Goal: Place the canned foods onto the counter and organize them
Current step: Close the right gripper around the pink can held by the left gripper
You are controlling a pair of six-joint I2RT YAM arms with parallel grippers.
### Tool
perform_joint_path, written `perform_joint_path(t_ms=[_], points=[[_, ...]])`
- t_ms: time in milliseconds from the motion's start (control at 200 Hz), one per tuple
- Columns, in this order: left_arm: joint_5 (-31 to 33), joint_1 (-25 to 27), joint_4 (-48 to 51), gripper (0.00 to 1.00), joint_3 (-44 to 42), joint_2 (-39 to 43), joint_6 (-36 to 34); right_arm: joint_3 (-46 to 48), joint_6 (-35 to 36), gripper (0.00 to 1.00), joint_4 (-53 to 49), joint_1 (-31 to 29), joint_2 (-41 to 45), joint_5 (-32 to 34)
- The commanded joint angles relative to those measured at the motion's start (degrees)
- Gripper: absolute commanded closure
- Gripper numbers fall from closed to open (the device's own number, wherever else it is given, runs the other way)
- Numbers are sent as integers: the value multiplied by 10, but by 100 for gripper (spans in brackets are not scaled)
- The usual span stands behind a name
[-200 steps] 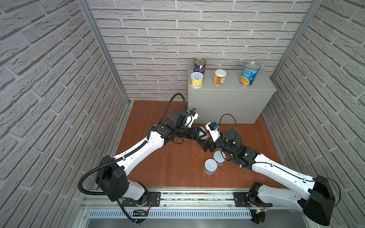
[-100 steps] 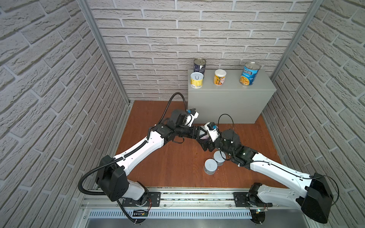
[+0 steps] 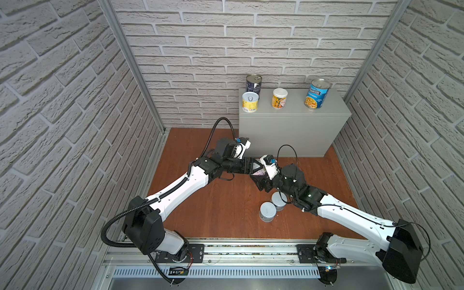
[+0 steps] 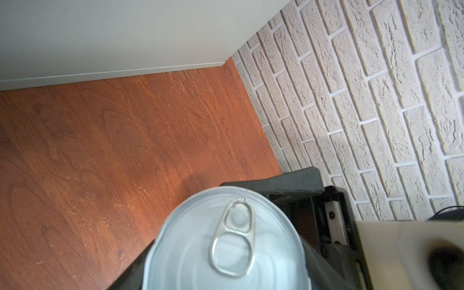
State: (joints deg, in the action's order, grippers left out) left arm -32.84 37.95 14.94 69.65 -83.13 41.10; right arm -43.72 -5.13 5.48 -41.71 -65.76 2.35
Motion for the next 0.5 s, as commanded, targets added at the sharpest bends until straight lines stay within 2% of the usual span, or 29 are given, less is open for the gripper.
perform_joint_path(t_ms=[0, 495], points=[[-59, 5, -87, 55, 8, -1, 9, -12, -11, 20, 42, -4, -7, -2], [-62, 5, -106, 55, -6, 7, 26, 0, -30, 18, 88, -3, -19, 22]])
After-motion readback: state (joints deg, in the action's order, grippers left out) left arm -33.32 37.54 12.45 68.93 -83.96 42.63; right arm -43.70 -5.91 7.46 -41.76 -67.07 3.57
